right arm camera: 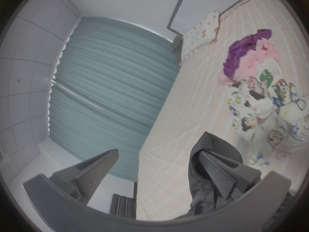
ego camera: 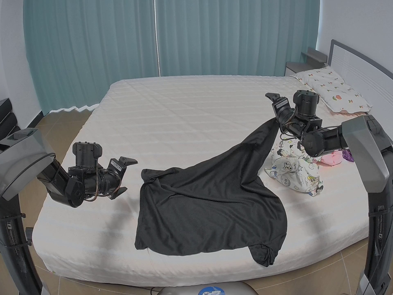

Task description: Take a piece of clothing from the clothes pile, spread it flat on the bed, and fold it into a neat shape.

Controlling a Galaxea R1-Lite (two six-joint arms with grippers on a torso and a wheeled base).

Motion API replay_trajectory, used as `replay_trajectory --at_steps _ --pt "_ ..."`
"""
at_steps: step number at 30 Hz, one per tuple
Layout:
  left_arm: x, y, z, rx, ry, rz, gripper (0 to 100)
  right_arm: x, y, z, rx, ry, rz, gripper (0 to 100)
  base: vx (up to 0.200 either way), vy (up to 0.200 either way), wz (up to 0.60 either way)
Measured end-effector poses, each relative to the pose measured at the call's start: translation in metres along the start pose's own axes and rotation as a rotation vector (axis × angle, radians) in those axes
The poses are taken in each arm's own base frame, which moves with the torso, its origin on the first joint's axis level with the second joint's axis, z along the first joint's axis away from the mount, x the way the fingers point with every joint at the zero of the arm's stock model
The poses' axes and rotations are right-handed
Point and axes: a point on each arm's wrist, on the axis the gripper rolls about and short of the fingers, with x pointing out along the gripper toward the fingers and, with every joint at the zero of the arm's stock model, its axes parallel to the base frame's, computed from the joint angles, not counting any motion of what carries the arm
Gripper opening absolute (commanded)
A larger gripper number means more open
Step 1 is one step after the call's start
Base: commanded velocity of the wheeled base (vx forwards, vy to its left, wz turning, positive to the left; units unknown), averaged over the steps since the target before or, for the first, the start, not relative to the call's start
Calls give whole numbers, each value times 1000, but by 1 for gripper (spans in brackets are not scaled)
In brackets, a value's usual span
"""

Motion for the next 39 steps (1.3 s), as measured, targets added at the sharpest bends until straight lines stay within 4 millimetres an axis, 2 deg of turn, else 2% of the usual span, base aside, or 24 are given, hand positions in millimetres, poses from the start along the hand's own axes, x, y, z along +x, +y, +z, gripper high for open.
replay_trajectory --at_steps 2,9,12,16,21,30,33,39 --pt "0 1 -1 -2 1 -2 100 5 -6 -9 -17 6 -14 100 0 0 0" --pt "2 7 -3 -10 7 -5 100 20 -79 -74 -145 138 -246 100 0 0 0" --pt "2 9 -4 -10 7 -8 100 23 -93 -87 -164 119 -259 100 0 0 0" --pt "3 11 -5 -12 8 -8 100 25 -101 -93 -175 81 -252 100 0 0 0" --pt "3 13 -7 -14 12 0 100 18 -108 -91 -185 113 -289 100 0 0 0" --pt "2 17 -7 -18 15 10 100 -17 -92 -64 -181 248 -260 100 0 0 0" --pt "1 18 -7 -21 15 15 100 -32 -97 -52 -183 264 -298 100 0 0 0" --pt "0 21 -7 -25 17 23 100 -69 -124 -36 -179 296 -437 100 0 0 0"
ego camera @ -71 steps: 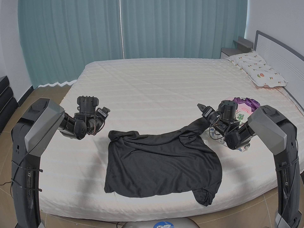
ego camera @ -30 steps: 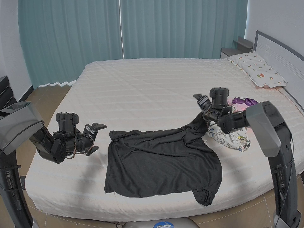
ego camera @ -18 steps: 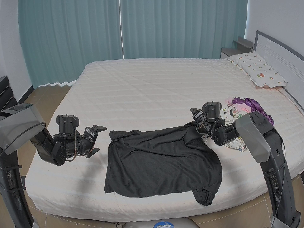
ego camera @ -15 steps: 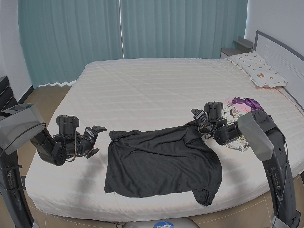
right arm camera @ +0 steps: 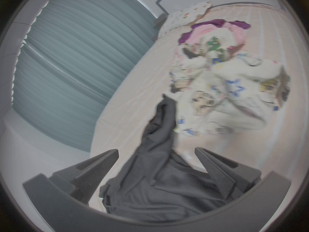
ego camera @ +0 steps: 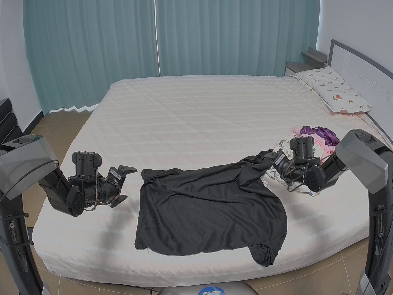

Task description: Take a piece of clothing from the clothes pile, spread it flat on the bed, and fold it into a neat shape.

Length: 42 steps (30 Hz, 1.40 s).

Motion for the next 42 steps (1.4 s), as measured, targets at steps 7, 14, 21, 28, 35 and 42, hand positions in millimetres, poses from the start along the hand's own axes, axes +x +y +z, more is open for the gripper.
replay_trajectory --at_steps 7,14,21,28,35,42 --pt "-2 2 -1 -4 1 9 100 -18 -39 2 24 -19 -60 100 0 0 0" --pt "-4 4 -2 -6 3 16 100 -2 -61 9 43 -44 -115 100 0 0 0" --pt "-4 5 -2 -7 4 18 100 28 -62 33 57 -152 -113 100 0 0 0" --pt "-4 5 -2 -6 4 17 100 52 -73 88 107 -352 -107 100 0 0 0" --pt "-3 4 -2 -5 4 16 100 49 -100 153 173 -555 -126 100 0 0 0" --pt "-3 4 -3 -5 5 16 100 37 -94 139 133 -464 -51 100 0 0 0"
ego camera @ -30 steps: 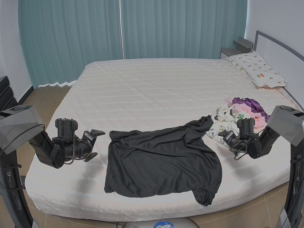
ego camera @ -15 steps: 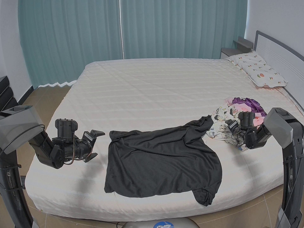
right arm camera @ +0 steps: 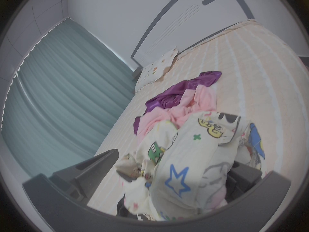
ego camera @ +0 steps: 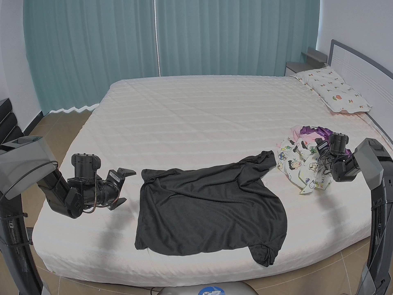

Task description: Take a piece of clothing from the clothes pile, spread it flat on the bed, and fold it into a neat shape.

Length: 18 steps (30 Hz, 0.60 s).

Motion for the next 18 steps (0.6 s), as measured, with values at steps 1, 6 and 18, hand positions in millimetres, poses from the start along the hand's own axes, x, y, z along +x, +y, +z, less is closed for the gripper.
replay_trajectory --at_steps 1,6,18 --pt "0 0 0 0 0 1 100 -5 -1 -4 -11 24 5 100 0 0 0" --pt "0 0 -1 2 3 2 100 -40 -2 -39 -112 174 43 100 0 0 0" --pt "-1 3 -4 2 13 11 100 -131 21 -80 -377 384 124 100 0 0 0"
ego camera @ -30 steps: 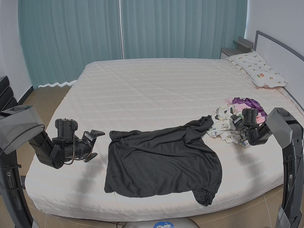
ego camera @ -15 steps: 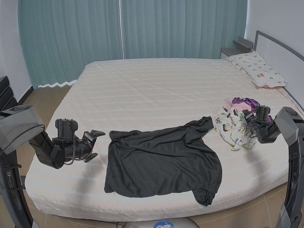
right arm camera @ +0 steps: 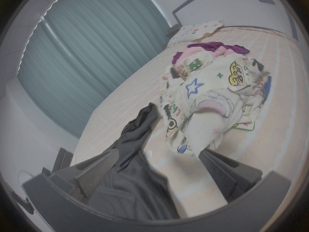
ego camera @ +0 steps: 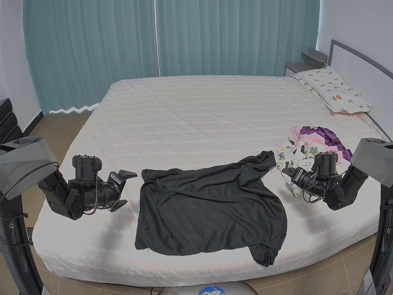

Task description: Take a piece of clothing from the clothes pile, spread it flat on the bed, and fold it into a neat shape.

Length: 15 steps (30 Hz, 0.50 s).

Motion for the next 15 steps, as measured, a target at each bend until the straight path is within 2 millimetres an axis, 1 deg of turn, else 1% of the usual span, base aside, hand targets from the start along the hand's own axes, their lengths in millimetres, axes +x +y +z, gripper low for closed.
replay_trajectory --at_steps 4,8,10,12,13,15 --pt "0 0 0 0 2 2 100 -20 -4 0 -19 18 -39 100 0 0 0" --pt "0 1 -1 0 5 3 100 -30 -8 7 -22 -10 -71 100 0 0 0" --pt "0 1 -2 0 6 5 100 -30 -14 18 -11 -47 -95 100 0 0 0" --pt "0 1 -2 0 6 6 100 -28 -26 38 11 -110 -124 100 0 0 0" --pt "0 1 -2 -1 6 6 100 -28 -30 43 19 -124 -133 100 0 0 0" --pt "-1 2 -2 0 7 7 100 -30 -48 58 47 -161 -161 100 0 0 0"
